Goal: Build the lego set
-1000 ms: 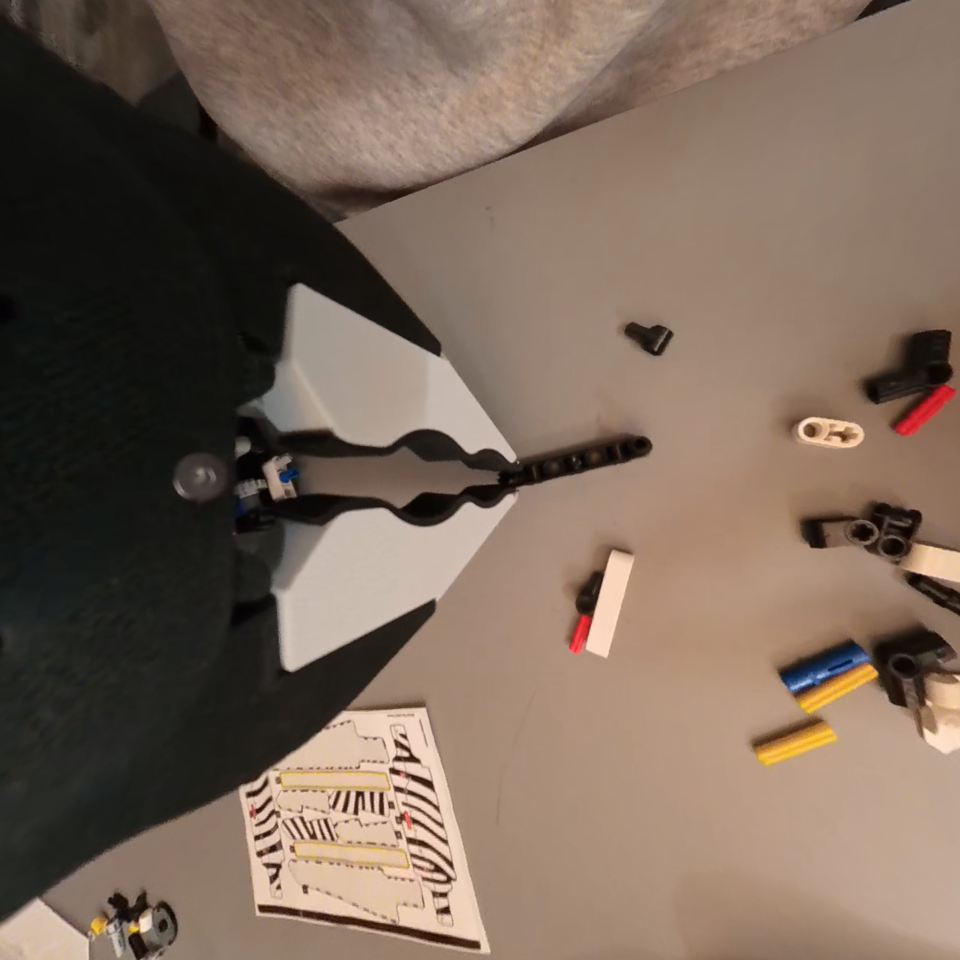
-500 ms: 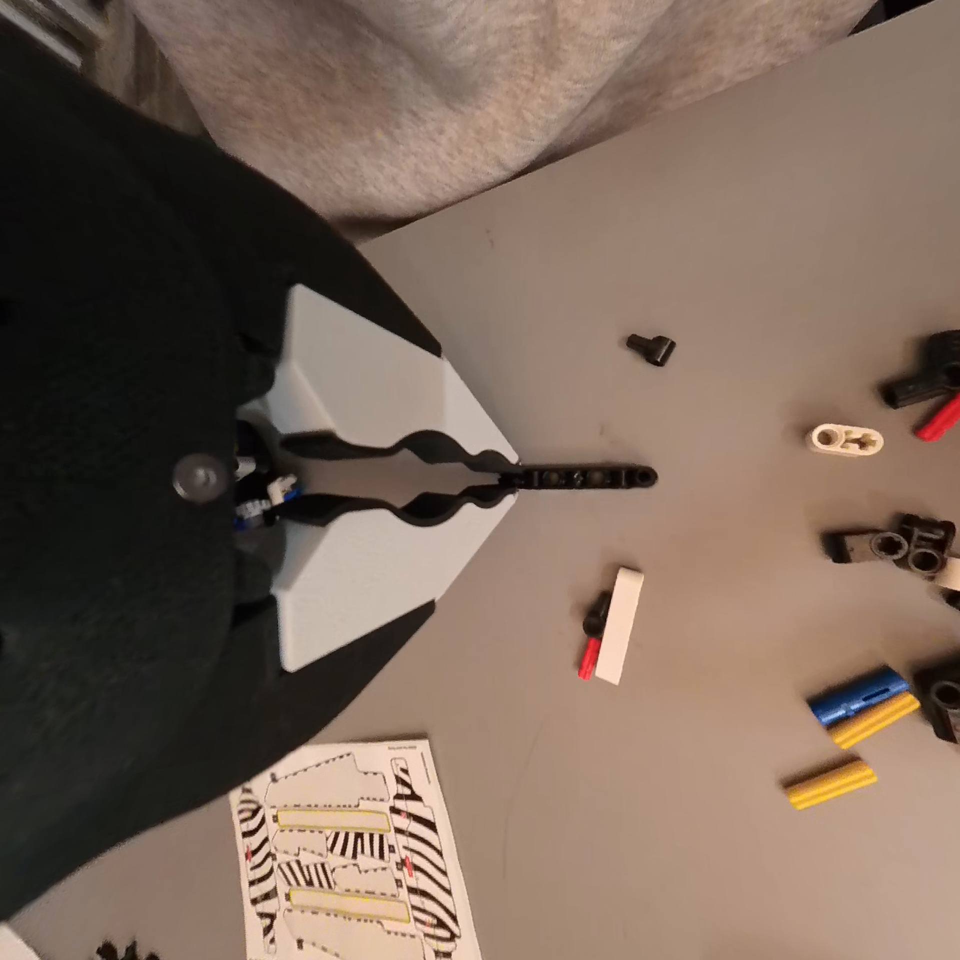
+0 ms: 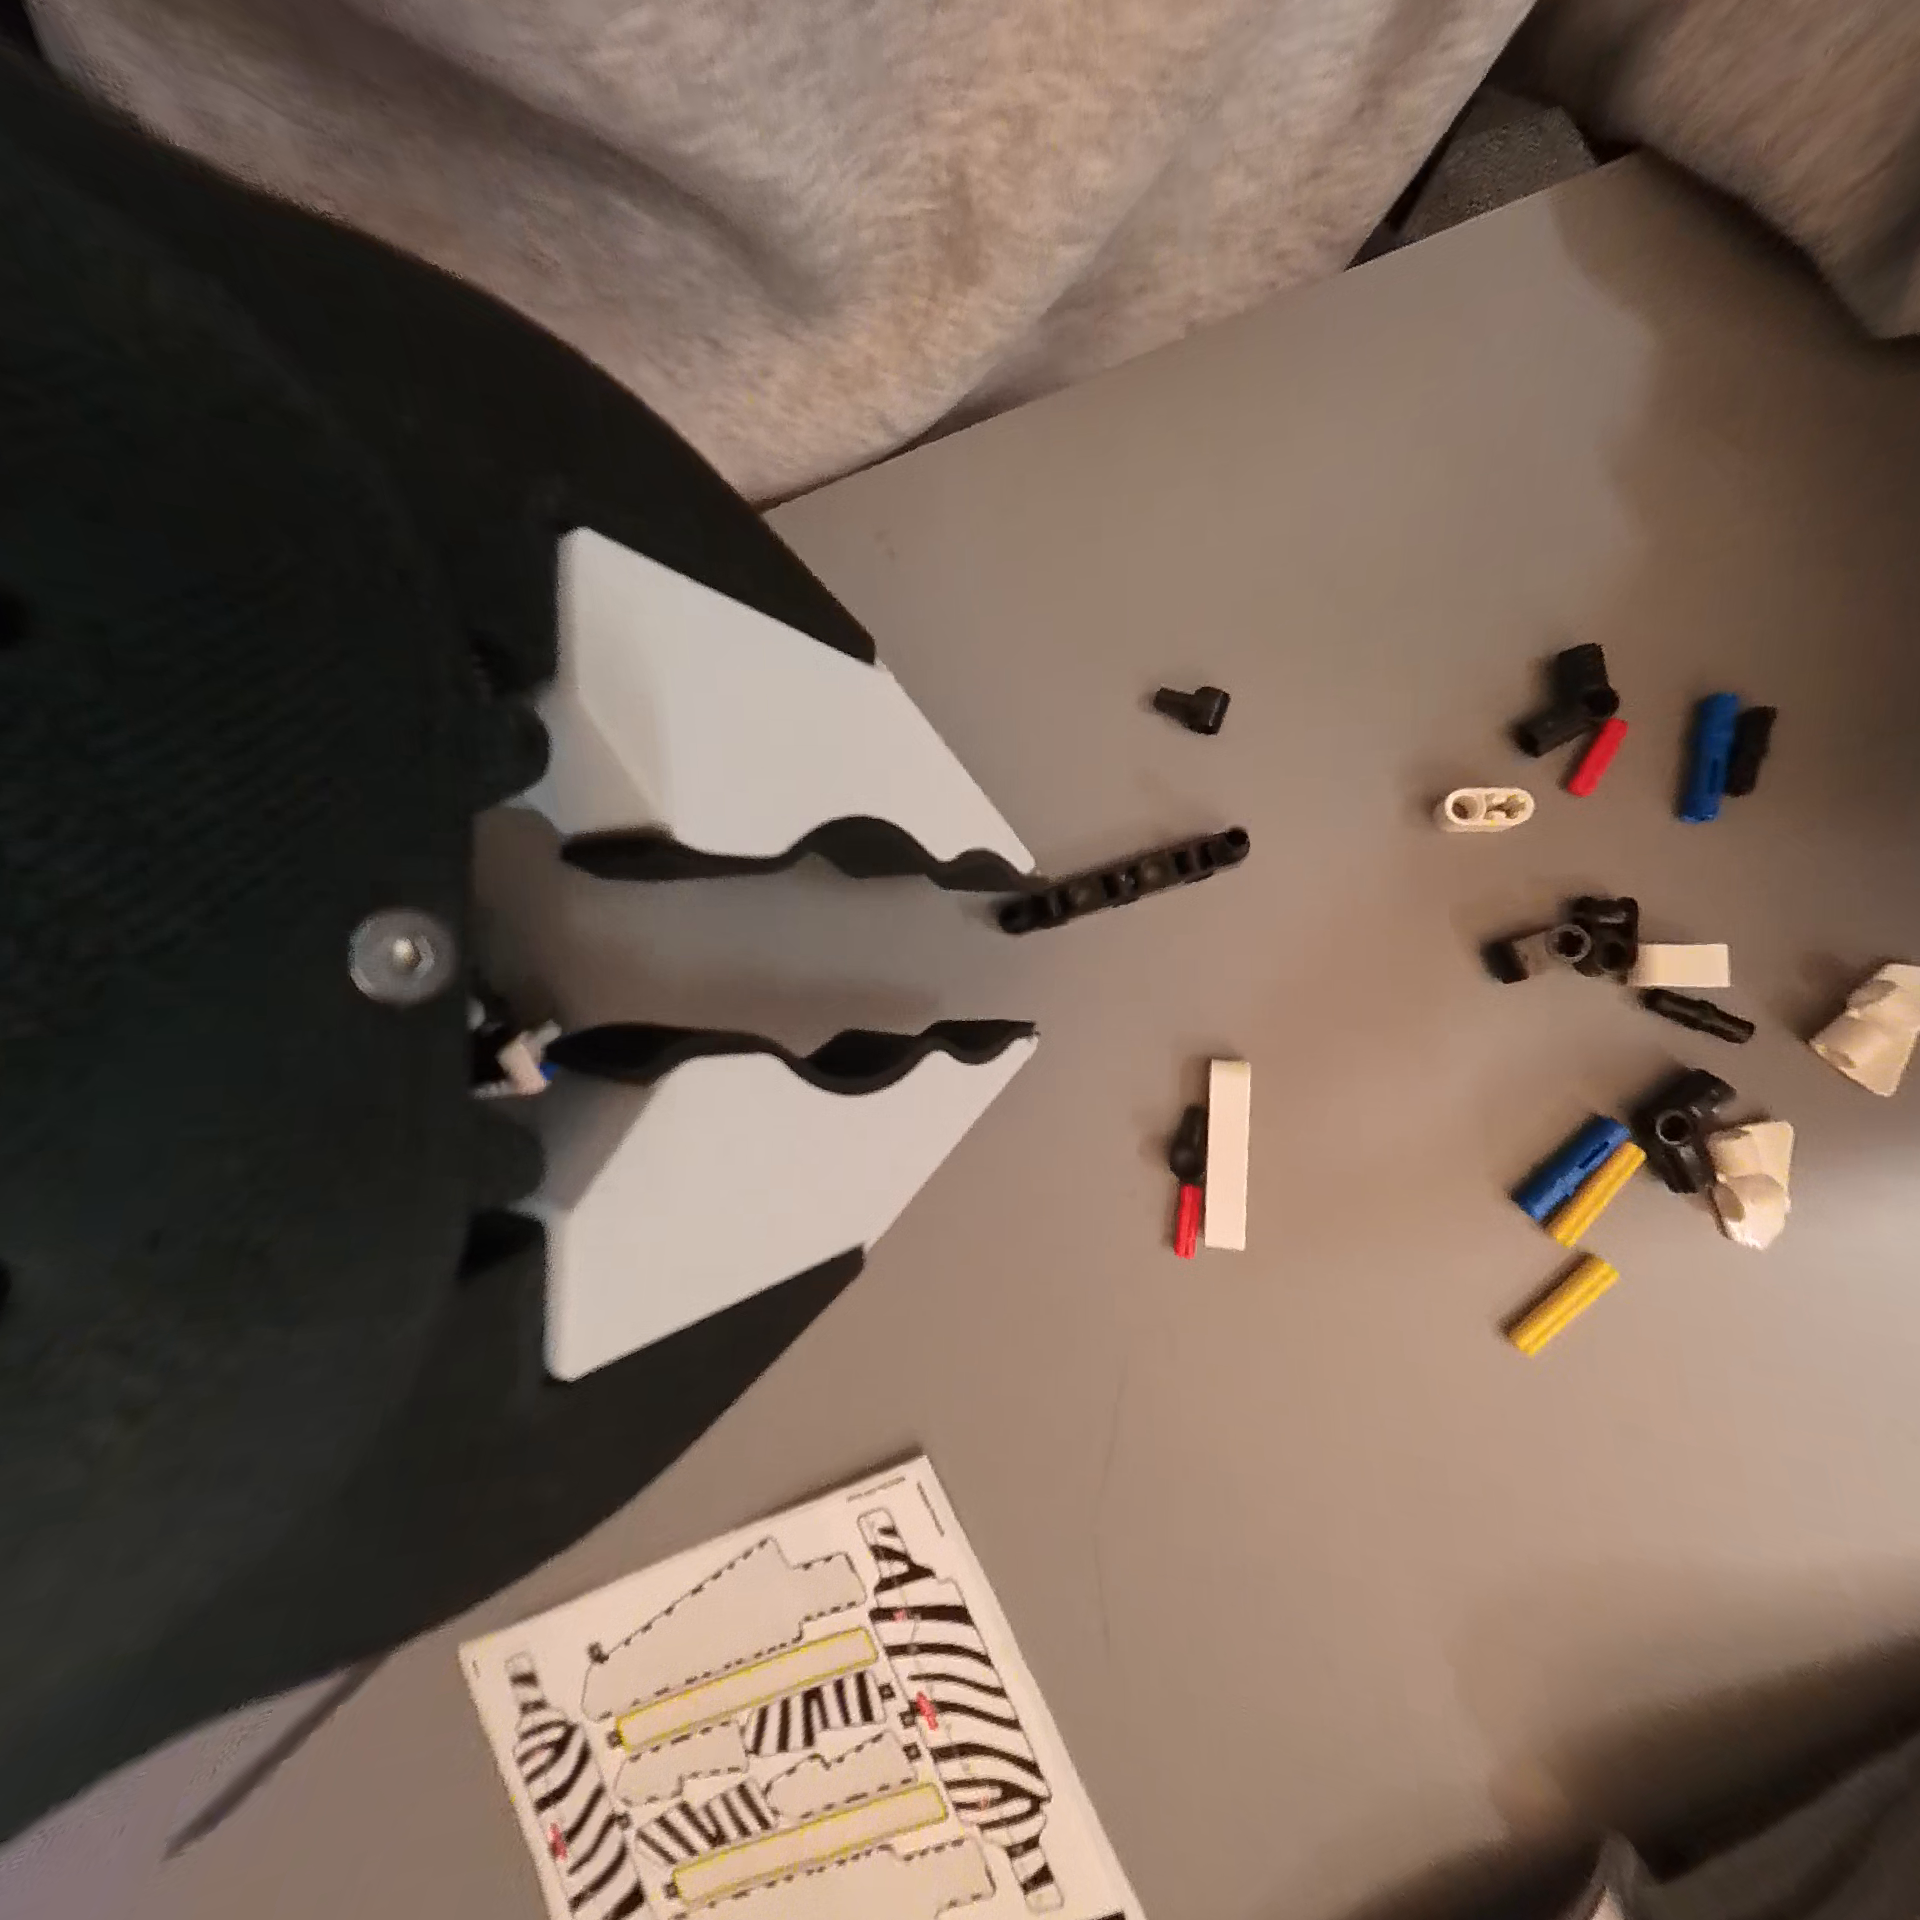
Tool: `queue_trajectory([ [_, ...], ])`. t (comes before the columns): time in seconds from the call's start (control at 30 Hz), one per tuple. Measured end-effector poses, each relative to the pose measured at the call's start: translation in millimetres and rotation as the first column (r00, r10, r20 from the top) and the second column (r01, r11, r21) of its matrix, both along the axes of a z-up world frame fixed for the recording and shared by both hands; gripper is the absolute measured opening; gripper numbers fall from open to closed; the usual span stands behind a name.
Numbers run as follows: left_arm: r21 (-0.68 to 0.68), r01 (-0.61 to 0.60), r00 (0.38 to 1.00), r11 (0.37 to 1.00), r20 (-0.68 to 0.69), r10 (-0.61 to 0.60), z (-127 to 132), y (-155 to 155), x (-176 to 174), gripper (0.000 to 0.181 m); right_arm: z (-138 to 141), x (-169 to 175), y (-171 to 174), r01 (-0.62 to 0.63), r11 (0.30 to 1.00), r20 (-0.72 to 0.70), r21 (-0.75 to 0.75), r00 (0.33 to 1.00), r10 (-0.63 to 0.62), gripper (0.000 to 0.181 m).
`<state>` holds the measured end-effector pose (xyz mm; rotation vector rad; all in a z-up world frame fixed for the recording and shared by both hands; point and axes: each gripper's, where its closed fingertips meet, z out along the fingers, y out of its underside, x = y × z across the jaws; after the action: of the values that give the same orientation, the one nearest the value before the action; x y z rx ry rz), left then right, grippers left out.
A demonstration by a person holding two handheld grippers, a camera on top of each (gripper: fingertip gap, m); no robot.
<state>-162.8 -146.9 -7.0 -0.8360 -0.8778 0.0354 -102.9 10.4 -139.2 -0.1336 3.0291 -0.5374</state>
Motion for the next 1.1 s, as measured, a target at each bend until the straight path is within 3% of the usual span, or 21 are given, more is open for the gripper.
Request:
queue_trajectory([
  [0.17,-0.003,-0.012,1.0,1.0,-0.02,0.012,3,-1,1,0.007,6,18,-6,0.082,0.985,0.037,-0.154,0.996,-0.077,0.024],
  [0.33,0.01,-0.055,0.998,0.998,-0.042,0.056,7,-9,1,0.007,19,25,-20,0.21,0.889,0.052,-0.408,0.977,-0.207,0.015],
  [0.47,0.008,-0.039,0.999,0.999,-0.034,0.039,5,-4,0,0.007,3,30,-29,0.216,0.91,0.071,-0.353,0.976,-0.204,0.017],
  [0.63,-0.018,-0.046,0.999,0.999,-0.008,0.046,-1,-4,-2,0.009,-11,24,-34,0.092,0.966,-0.046,-0.243,0.993,-0.106,0.009],
  [0.7,-0.007,-0.051,0.999,0.999,-0.015,0.051,1,-7,-1,0.009,-11,26,-37,0.066,0.971,-0.039,-0.23,0.996,-0.077,0.003],
  [0.83,0.022,-0.035,0.999,0.999,-0.033,0.035,6,-7,1,0.008,-19,27,-38,0.048,0.984,-0.029,-0.171,0.998,-0.054,0.012],
  [0.9,0.031,-0.022,0.999,0.999,-0.039,0.024,8,-6,2,0.008,-20,26,-39,0.032,0.986,-0.057,-0.165,0.997,-0.042,0.002],
  [1.1,0.038,-0.021,0.999,0.999,-0.04,0.022,9,-7,2,0.008,-20,27,-39,0.042,0.985,-0.023,-0.17,0.999,-0.046,0.001],
])
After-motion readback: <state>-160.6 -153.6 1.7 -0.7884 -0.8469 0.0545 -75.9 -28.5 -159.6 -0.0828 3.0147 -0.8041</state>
